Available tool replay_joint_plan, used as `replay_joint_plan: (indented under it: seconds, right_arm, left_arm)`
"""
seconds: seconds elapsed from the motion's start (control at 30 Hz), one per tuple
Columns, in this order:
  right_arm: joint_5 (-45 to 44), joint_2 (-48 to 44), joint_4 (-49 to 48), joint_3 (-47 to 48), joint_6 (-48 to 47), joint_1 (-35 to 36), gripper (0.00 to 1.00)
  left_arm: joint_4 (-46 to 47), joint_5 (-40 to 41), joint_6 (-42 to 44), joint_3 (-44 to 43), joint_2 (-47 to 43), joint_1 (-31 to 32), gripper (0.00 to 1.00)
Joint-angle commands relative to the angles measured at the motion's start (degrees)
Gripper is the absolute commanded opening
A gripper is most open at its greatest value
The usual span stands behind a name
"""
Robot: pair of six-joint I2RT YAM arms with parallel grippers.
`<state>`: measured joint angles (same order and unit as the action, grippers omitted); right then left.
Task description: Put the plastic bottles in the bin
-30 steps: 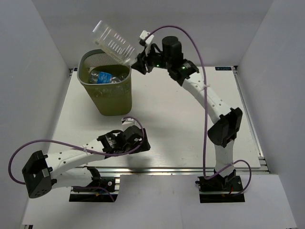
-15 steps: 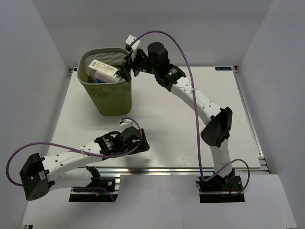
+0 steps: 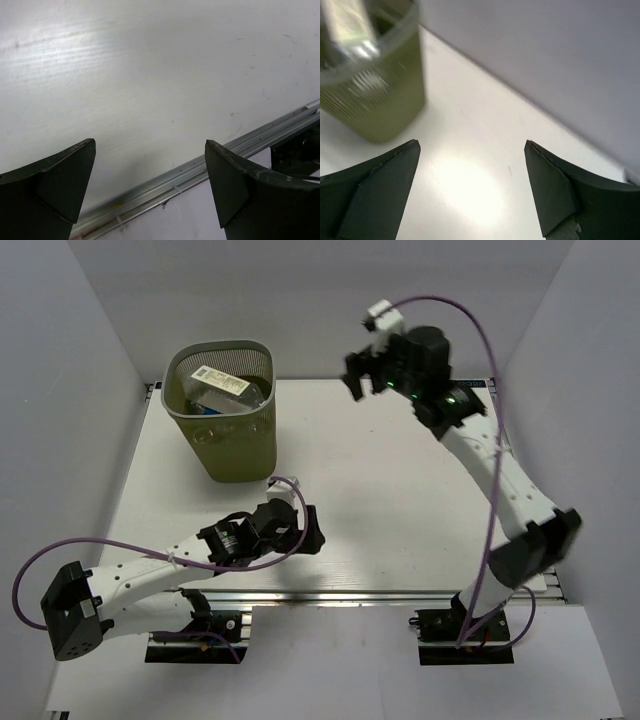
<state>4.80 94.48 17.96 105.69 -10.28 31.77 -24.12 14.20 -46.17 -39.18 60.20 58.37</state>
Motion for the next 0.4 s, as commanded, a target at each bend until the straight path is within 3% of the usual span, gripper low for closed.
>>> replay_joint_plan:
  seconds: [0.0, 0.17, 0.37]
  right_arm:
    - [-3.7, -7.6, 9.8, -12.8, 2.4, -7.0, 0.90]
    - [-7.5, -19.4, 11.7, -32.9, 5.3, -9.5, 0.90]
    - [-12.8, -28.6, 8.4, -44.7, 7.8, -11.6, 0.90]
  left_arm:
    - [7.9, -1.7, 11.8, -3.6, -1.6, 0.3, 1.00]
    - [10.3, -2.2, 18.4, -7.9, 0.7, 0.3, 1.00]
    - [13.1, -3.5, 19.5, -9.2, 4.3, 0.3, 1.00]
